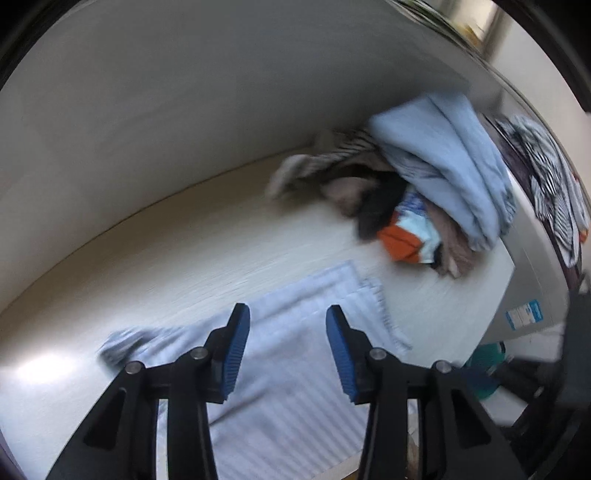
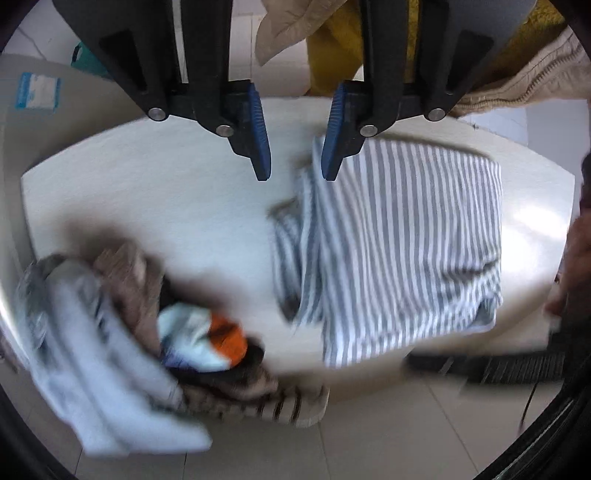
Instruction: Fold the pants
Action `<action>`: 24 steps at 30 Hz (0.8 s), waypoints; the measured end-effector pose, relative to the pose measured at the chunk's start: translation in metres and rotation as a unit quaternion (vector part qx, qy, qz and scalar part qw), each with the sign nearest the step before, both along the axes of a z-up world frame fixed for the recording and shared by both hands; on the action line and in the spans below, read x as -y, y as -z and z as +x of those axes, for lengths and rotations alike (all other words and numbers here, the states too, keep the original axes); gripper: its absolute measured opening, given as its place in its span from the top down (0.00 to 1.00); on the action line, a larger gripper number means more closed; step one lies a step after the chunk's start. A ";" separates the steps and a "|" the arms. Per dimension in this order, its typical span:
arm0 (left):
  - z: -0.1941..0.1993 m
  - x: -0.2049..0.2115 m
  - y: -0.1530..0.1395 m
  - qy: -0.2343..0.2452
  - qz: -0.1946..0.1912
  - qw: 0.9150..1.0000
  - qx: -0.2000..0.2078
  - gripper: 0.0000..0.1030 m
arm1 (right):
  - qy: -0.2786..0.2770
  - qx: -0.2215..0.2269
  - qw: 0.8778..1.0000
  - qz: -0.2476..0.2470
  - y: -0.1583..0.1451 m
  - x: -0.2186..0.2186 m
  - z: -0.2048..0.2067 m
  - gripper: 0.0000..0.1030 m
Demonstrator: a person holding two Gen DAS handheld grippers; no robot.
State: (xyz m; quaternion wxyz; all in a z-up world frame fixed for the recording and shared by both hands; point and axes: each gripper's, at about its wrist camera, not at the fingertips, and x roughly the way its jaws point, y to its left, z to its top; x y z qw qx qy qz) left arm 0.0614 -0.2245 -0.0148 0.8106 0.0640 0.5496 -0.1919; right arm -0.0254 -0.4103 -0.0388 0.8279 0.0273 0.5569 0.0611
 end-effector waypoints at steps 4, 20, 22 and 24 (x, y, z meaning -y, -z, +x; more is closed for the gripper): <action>-0.014 -0.047 -0.004 -0.056 0.000 0.998 0.004 0.56 | -0.006 0.037 0.999 0.018 -0.018 -0.004 0.021 0.67; -0.074 -0.178 0.027 -0.227 -0.021 0.973 -0.048 0.56 | -0.062 0.055 0.997 0.006 -0.029 -0.043 0.093 0.86; -0.077 -0.179 0.032 -0.228 -0.029 0.972 -0.055 0.56 | -0.053 0.051 0.997 -0.012 -0.029 -0.039 0.093 0.86; -0.079 -0.175 0.038 -0.223 -0.046 0.972 -0.062 0.56 | -0.048 0.025 0.998 -0.035 -0.012 -0.036 0.100 0.85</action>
